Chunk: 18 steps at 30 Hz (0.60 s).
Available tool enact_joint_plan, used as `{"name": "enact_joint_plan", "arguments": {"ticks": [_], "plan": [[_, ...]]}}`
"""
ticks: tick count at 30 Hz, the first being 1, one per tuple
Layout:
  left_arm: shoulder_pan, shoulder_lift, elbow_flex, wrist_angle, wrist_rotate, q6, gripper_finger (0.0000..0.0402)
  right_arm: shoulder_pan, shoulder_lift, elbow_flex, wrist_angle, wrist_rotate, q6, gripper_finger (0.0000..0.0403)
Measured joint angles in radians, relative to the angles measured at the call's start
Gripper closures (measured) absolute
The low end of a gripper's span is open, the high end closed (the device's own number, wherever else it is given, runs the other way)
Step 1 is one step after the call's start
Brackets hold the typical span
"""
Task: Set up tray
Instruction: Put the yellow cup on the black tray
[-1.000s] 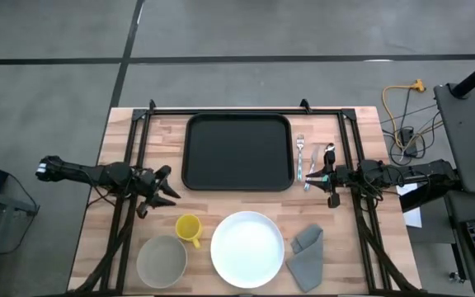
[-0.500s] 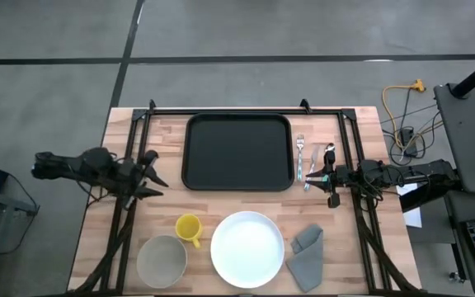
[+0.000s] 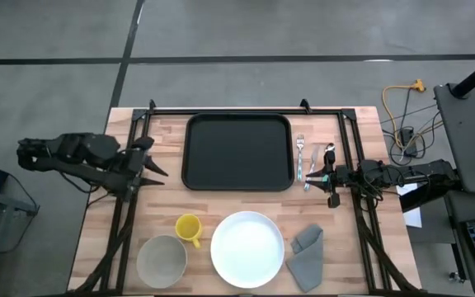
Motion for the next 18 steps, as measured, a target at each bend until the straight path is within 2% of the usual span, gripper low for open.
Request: {"name": "enact_joint_plan", "arguments": {"ticks": [10, 14, 18], "plan": [[0.000, 0.239, 0.149, -0.185, -0.001, -0.046, 0.0299, 0.000, 0.000, 0.000, 0.000, 0.000, 0.000, 0.0334], [0.000, 0.325, 0.174, -0.262, -0.001, -0.092, 0.0299, 0.000, 0.000, 0.000, 0.000, 0.000, 0.000, 0.0334], [0.000, 0.385, 0.159, -0.272, -0.001, -0.132, 0.0299, 0.000, 0.000, 0.000, 0.000, 0.000, 0.000, 0.0328]]}}
